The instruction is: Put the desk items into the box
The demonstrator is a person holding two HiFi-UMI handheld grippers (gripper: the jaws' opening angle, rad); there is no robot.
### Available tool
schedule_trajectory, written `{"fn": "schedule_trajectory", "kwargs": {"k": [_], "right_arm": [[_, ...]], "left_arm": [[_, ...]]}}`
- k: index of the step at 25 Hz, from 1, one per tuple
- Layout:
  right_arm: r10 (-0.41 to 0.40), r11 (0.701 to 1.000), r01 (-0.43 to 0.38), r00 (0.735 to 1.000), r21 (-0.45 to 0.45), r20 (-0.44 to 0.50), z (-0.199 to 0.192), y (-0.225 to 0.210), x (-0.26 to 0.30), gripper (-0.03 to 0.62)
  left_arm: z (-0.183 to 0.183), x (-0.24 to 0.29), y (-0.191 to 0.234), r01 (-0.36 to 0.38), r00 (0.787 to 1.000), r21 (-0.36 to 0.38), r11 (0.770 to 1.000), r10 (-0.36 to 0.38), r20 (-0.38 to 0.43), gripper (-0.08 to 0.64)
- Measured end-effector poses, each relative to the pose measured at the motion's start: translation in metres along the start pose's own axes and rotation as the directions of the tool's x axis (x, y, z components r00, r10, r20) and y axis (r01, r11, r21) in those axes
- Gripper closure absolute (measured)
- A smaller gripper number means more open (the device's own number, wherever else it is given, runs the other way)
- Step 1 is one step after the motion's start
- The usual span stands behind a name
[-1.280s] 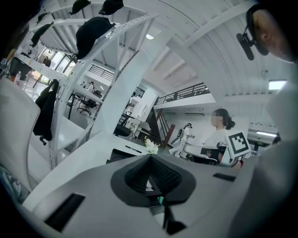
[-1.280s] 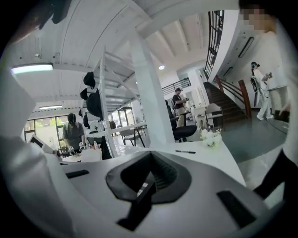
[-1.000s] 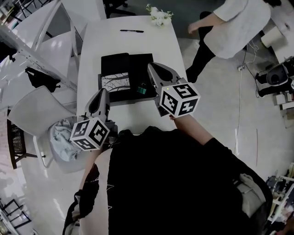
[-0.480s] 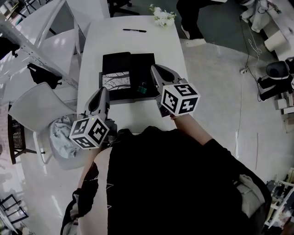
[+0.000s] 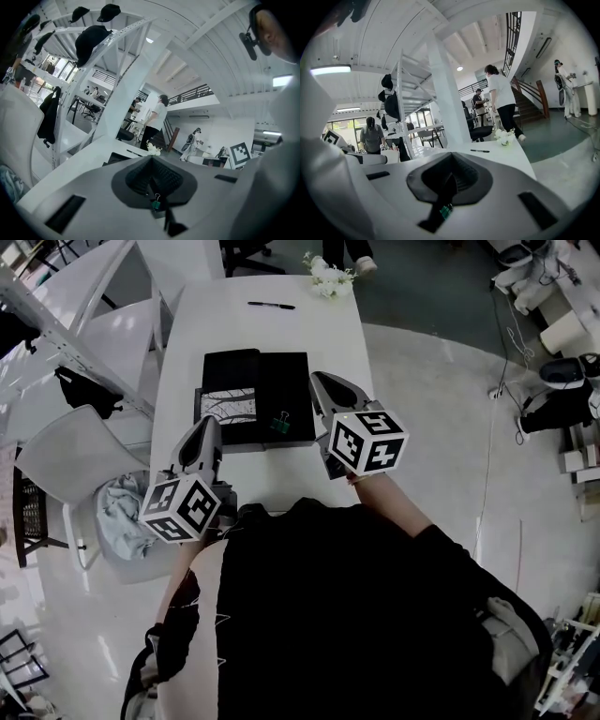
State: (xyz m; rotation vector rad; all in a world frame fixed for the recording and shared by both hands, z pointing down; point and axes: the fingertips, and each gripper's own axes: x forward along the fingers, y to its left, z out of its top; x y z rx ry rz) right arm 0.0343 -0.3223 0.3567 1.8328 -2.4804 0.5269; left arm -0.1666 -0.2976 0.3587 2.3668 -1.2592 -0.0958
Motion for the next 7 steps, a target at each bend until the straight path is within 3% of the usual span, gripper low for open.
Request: {"fn": "schedule_trajectory", "kwargs": {"k": [7], "right_arm": [[0.03, 0.999, -0.03, 0.999, -0.014, -0.016, 0.016, -0.016, -0.012, 0.588]], "left_arm": [[0.006, 0.004, -0.028, -0.025, 0.999, -0.008, 1.0, 0.025, 0.027, 0.549]]}}
